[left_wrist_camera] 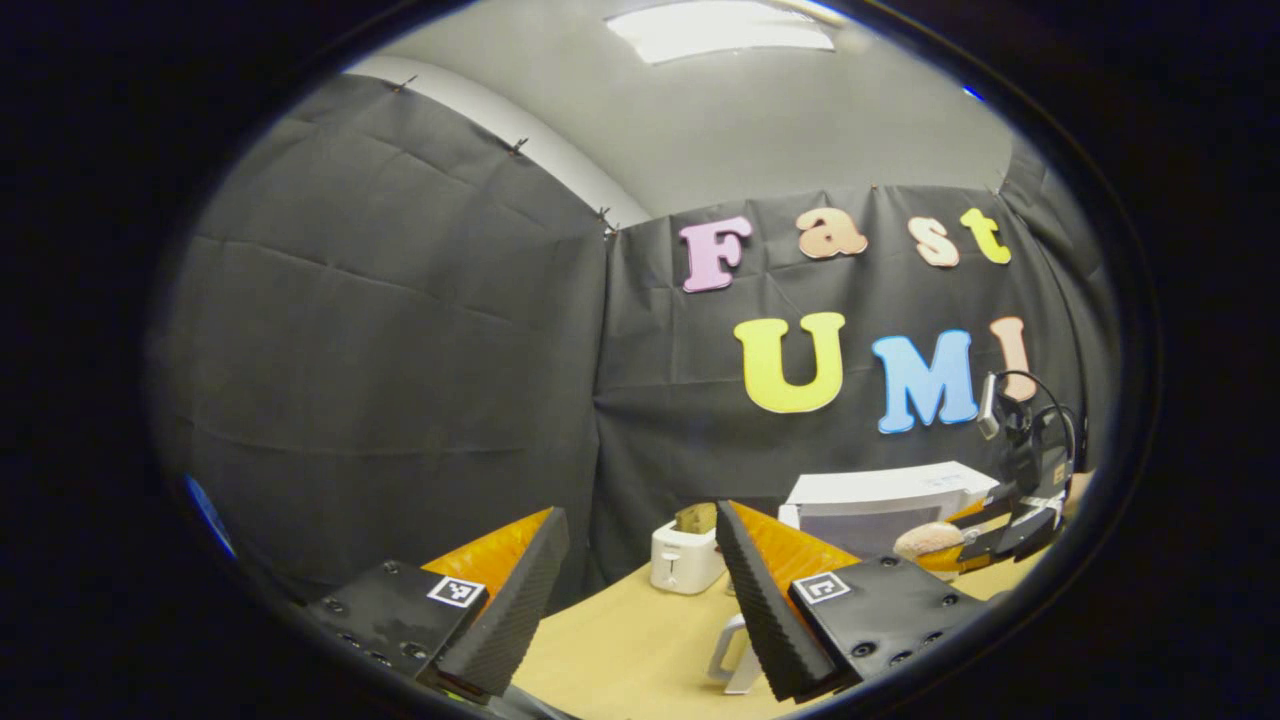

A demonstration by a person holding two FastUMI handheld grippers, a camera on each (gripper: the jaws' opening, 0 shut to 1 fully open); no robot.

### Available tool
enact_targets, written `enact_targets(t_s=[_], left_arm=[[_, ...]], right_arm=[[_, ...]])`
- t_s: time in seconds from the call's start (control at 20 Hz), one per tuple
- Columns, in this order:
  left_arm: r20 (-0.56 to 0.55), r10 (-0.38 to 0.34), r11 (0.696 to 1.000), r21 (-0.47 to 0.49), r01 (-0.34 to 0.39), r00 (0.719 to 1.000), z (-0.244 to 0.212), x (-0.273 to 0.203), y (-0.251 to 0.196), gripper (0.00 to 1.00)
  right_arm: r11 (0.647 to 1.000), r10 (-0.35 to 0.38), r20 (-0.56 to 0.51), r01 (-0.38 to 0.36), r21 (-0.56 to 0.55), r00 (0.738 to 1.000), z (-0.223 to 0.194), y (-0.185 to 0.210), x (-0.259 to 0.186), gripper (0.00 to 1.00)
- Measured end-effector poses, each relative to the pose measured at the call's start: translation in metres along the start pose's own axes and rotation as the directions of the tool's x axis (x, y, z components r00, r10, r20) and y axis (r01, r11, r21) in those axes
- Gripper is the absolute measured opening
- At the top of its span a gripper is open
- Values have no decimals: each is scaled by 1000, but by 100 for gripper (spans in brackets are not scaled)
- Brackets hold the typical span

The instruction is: Open the microwave oven with the left hand, put the food in, and close the microwave oven.

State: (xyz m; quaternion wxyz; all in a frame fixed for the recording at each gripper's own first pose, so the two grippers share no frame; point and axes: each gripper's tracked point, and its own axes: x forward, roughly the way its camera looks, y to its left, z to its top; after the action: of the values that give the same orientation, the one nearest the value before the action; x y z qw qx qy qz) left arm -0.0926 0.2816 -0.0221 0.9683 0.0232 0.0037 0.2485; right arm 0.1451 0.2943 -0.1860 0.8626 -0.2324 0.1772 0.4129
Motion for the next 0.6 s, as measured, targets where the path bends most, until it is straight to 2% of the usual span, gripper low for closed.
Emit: enact_targets(t_s=[0.25, 0.6], left_arm=[[-25, 35, 999, -14, -36, 999, -18, 15, 25, 94], [-58, 73, 997, -15, -74, 996, -38, 42, 51, 96]], right_arm=[[998, -50, -9, 50, -49, 999, 1, -14, 47, 75], [992, -116, -23, 115, -59, 993, -2, -37, 109, 75]])
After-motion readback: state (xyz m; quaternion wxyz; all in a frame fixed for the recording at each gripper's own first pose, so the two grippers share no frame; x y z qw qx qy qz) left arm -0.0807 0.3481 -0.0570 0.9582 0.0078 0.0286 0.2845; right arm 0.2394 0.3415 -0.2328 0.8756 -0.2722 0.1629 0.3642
